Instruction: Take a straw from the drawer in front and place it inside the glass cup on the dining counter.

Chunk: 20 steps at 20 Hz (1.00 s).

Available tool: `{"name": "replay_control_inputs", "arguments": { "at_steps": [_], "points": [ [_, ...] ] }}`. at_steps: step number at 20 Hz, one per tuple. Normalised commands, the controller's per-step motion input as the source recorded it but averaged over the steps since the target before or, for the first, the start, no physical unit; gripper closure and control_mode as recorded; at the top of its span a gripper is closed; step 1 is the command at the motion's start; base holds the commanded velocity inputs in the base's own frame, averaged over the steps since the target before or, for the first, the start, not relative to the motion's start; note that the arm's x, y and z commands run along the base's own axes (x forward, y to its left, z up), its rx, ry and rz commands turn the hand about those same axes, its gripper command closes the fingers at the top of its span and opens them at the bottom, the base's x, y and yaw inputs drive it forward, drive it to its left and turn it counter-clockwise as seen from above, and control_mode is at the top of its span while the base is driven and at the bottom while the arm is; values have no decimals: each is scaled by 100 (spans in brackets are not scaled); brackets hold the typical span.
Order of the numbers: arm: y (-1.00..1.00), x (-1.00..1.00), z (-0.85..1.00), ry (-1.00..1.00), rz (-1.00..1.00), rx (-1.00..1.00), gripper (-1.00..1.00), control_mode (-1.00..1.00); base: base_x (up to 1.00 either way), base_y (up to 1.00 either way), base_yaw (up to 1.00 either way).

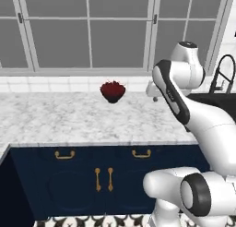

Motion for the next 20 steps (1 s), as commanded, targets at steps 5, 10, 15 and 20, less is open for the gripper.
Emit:
{"name": "replay_control_inputs", "arguments": {
  "at_steps": [5,10,15,20],
  "points": [
    [0,0,0,0,0,0,-100,100,0,-70,60],
    [0,0,0,0,0,0,-100,100,0,-68,58],
    [0,0,0,0,0,0,-100,100,-3,-74,56],
    [0,0,0,0,0,0,-100,100,-20,-84,45]
  ]
}}
